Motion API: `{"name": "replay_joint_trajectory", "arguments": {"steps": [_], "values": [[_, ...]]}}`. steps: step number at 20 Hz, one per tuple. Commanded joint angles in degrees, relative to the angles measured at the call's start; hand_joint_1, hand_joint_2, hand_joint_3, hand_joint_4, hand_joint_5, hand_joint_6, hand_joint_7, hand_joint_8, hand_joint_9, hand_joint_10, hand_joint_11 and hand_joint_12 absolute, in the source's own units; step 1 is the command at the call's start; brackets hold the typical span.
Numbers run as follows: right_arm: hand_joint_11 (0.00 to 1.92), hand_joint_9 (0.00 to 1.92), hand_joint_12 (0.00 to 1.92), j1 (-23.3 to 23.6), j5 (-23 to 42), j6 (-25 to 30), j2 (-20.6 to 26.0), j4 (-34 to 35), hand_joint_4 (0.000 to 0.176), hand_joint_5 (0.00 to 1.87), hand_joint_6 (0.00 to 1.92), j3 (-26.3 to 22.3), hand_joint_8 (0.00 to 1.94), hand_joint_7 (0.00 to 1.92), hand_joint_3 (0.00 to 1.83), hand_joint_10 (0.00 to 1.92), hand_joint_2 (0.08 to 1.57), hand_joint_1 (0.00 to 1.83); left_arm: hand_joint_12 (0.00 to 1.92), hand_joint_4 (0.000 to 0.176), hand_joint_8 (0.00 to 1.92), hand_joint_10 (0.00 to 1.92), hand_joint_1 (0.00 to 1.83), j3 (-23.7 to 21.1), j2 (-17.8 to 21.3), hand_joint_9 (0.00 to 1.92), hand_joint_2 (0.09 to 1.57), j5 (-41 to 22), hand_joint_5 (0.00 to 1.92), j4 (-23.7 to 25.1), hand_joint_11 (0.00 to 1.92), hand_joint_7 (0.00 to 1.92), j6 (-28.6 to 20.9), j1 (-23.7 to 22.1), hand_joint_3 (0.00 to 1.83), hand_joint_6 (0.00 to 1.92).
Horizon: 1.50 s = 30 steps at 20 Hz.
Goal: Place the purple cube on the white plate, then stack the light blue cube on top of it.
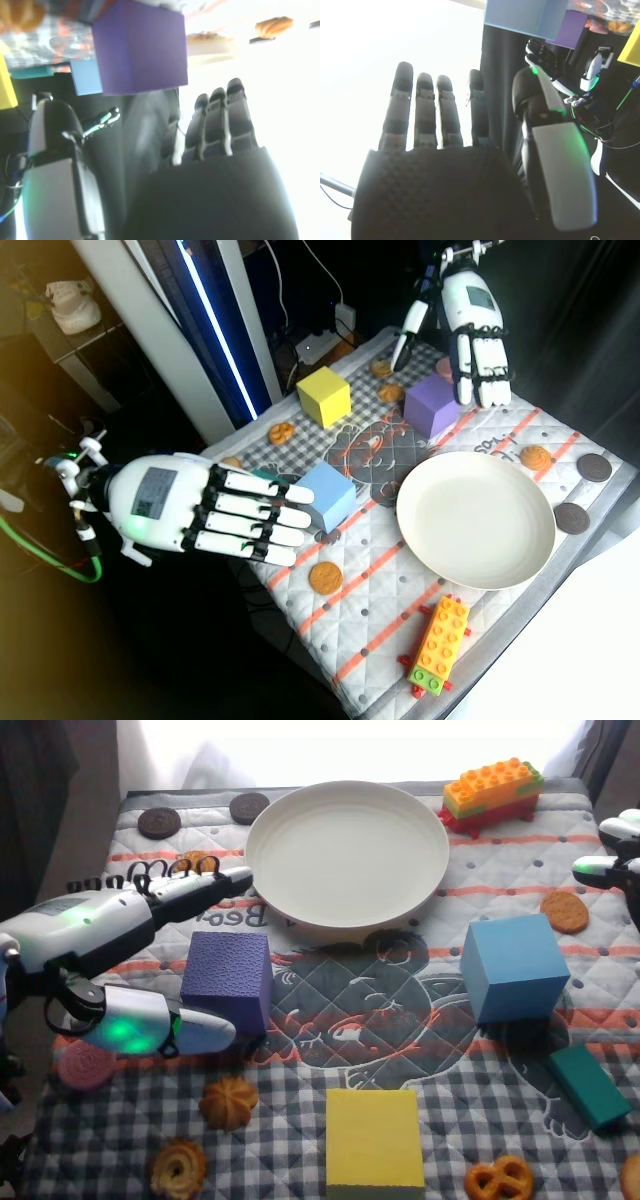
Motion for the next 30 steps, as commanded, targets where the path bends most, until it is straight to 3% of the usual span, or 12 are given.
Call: {"name": "replay_joint_trajectory", "arguments": {"steps": [1, 5, 8, 9, 10, 11, 12, 14, 15, 16, 21, 30], "values": [[0.05, 0.12, 0.43, 0.2, 6.9, 0.0, 0.4, 1.3, 0.065, 0.29, 0.0, 0.1, 0.01, 0.14, 0.0, 0.01, 1.3, 0.63, 0.0, 0.176, 0.01, 0.01, 0.73, 0.4, -0.3, 0.09, 0.87, -5.5, 0.06, 0.5, 0.0, 0.08, -0.1, -1.1, 0.0, 0.01], [0.07, 0.15, 0.43, 0.1, 6.9, 0.0, 0.3, 1.2, 0.048, 0.31, 0.01, 0.2, 0.01, 0.16, 0.0, 0.01, 1.31, 0.62, 0.0, 0.176, 0.01, 0.02, 0.79, 2.2, -2.1, 0.17, 0.83, -3.1, 0.12, 1.0, 0.0, 0.14, 0.2, -3.0, 0.0, 0.0], [0.08, 0.16, 0.45, 0.1, 6.9, 0.0, 0.2, 1.1, 0.053, 0.31, 0.01, 0.2, 0.01, 0.17, 0.0, 0.01, 1.3, 0.62, 0.05, 0.148, 0.01, 0.02, 0.81, 2.5, -2.5, 0.38, 0.92, -2.5, 0.25, 1.0, 0.06, 0.38, 0.2, -3.0, 0.0, 0.0], [0.07, 0.16, 0.44, 0.0, 6.9, 0.0, 0.1, 1.1, 0.062, 0.31, 0.0, 0.2, 0.01, 0.18, 0.0, 0.01, 1.3, 0.62, 0.44, 0.147, 0.03, 0.03, 0.99, 2.5, -2.5, 0.58, 0.92, -2.5, 0.37, 1.0, 0.03, 0.59, 0.2, -3.0, 0.0, 0.01], [0.07, 0.17, 0.44, -0.1, 6.9, 0.0, 0.1, 1.1, 0.066, 0.31, 0.0, 0.2, 0.01, 0.18, 0.0, 0.01, 1.3, 0.62, 0.69, 0.122, 0.08, 0.06, 1.12, 2.6, -2.6, 0.68, 0.93, -2.5, 0.58, 1.0, 0.01, 0.73, 0.2, -3.0, 0.0, 0.02], [0.08, 0.17, 0.45, -0.1, 6.9, 0.0, 0.1, 1.1, 0.069, 0.31, 0.0, 0.2, 0.01, 0.19, 0.0, 0.01, 1.3, 0.62, 0.85, 0.063, 0.14, 0.15, 1.18, 2.6, -2.6, 0.73, 0.95, -2.7, 0.76, 0.8, 0.0, 0.81, 0.2, -3.0, 0.0, 0.01], [0.08, 0.18, 0.45, -0.2, 6.9, 0.0, 0.0, 1.1, 0.059, 0.31, 0.0, 0.2, 0.01, 0.19, 0.0, 0.01, 1.31, 0.59, 1.14, 0.0, 1.13, 0.47, 1.23, 2.6, -2.7, 0.73, 1.1, -3.1, 1.0, 0.5, 0.07, 0.83, 0.2, -2.9, 0.01, 0.53], [0.06, 0.17, 0.45, -0.2, 6.9, 0.0, 0.0, 1.1, 0.059, 0.3, 0.0, 0.2, 0.0, 0.19, 0.0, 0.0, 1.32, 0.56, 1.65, 0.0, 1.48, 1.26, 1.24, 2.5, -2.9, 0.55, 1.16, -3.8, 1.04, 0.5, 0.31, 0.78, 0.1, -3.1, 0.0, 0.7], [0.06, 0.17, 0.45, -0.3, 6.9, 0.0, 0.0, 1.1, 0.053, 0.3, 0.0, 0.2, 0.0, 0.19, 0.0, 0.0, 1.32, 0.58, 1.74, 0.0, 1.49, 1.49, 1.23, 2.5, -3.0, 0.63, 1.17, -3.7, 0.97, 1.1, 0.61, 0.8, 0.1, -3.4, 0.0, 0.8], [0.07, 0.17, 0.45, -0.3, 6.9, 0.0, -0.1, 1.1, 0.049, 0.3, 0.0, 0.3, 0.0, 0.2, 0.0, 0.0, 1.32, 0.58, 1.78, 0.0, 1.51, 1.56, 1.23, 2.5, -3.1, 0.63, 1.18, -4.0, 0.97, 1.3, 0.62, 0.78, 0.1, -3.9, 0.0, 0.83], [0.09, 0.18, 0.46, -0.3, 6.9, 0.0, -0.9, 1.1, 0.062, 0.29, 0.0, 0.8, 0.0, 0.19, 0.0, 0.0, 1.33, 0.49, 1.31, 0.0, 1.43, 1.22, 1.25, 6.8, -6.6, 0.68, 1.15, -3.2, 1.08, 1.4, 0.5, 0.8, 0.1, -9.8, 0.0, 0.64], [0.11, 0.21, 0.47, 0.1, 6.9, 0.0, -2.2, 0.9, 0.059, 0.29, 0.0, 1.7, 0.0, 0.19, 0.0, 0.01, 1.33, 0.48, 1.56, 0.0, 1.4, 1.2, 1.26, 22.7, -18.7, 0.72, 1.14, 7.1, 1.08, -1.2, 0.5, 0.85, 0.1, -22.4, 0.0, 0.57]]}}
